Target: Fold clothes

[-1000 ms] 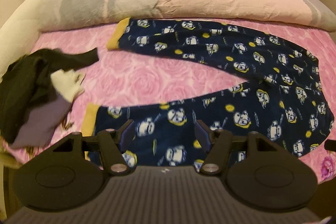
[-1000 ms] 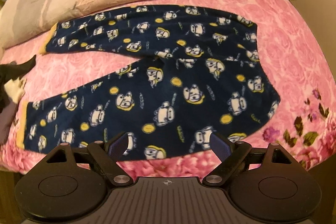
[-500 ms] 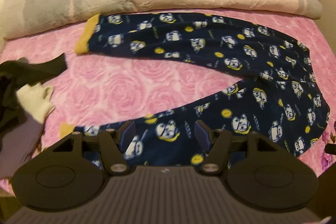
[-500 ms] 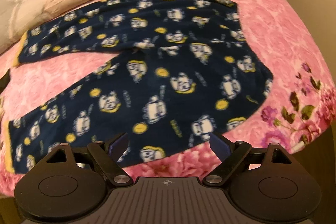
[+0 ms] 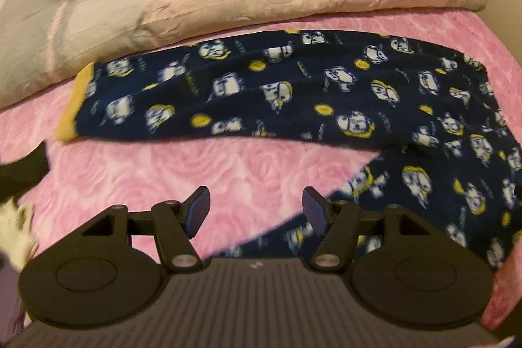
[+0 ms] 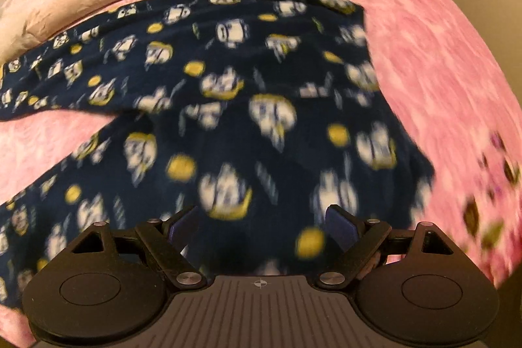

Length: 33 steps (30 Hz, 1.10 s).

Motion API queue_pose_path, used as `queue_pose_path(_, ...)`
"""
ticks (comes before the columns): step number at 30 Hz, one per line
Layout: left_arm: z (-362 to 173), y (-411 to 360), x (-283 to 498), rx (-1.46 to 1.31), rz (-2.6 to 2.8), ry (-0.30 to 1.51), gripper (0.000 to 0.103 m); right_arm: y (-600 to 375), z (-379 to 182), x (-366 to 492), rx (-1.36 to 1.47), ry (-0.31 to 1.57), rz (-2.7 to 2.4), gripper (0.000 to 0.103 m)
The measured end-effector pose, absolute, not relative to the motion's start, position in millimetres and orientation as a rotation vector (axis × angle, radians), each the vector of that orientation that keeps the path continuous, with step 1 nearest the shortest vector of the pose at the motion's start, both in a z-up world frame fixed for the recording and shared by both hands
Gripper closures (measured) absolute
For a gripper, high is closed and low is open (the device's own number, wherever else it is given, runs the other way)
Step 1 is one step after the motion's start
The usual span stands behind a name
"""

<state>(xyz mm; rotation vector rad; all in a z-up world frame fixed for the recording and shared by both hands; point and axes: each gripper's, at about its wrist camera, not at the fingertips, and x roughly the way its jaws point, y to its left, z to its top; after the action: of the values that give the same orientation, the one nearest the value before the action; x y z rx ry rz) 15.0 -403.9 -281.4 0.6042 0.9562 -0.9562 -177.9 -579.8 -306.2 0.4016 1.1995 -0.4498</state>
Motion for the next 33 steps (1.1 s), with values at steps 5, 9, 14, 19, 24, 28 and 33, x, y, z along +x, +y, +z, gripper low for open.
queue_pose_path(5, -312.9, -460.1, 41.4, 0.602, -1.058, 0.878, 0.044, -603.5, -333.1, -106.9, 0.334, 1.142, -0.369, 0.016)
queue_pose_path(9, -332.7, -512.7, 61.8, 0.635, -1.129, 0.787, 0.049, -639.3, -349.6, -52.3, 0.296, 1.099, -0.298, 0.016)
queue_pose_path(14, -347.3, -574.2, 89.0, 0.777, -1.255, 0.600, 0.053, -684.8, -359.6, 11.6, 0.223, 1.021, -0.211, 0.016)
queue_pose_path(19, -362.3, -634.3, 124.9, 0.851, -1.337, 0.534, 0.054, -721.1, -363.4, 65.0, 0.119, 0.977, -0.133, 0.016)
queue_pose_path(24, -388.0, -679.2, 157.6, 0.924, -1.401, 0.558, 0.055, -735.2, -383.6, 102.7, 0.032, 1.025, -0.072, 0.016)
queue_pose_path(28, -411.6, -695.0, 180.1, 0.947, -1.410, 0.677, 0.055, -747.2, -405.2, 118.0, 0.051, 1.080, -0.038, 0.016)
queue_pose_path(33, -425.3, -693.6, 193.7, 0.900, -1.463, 0.755, 0.055, -755.9, -425.5, 118.3, 0.115, 1.126, -0.028, 0.017)
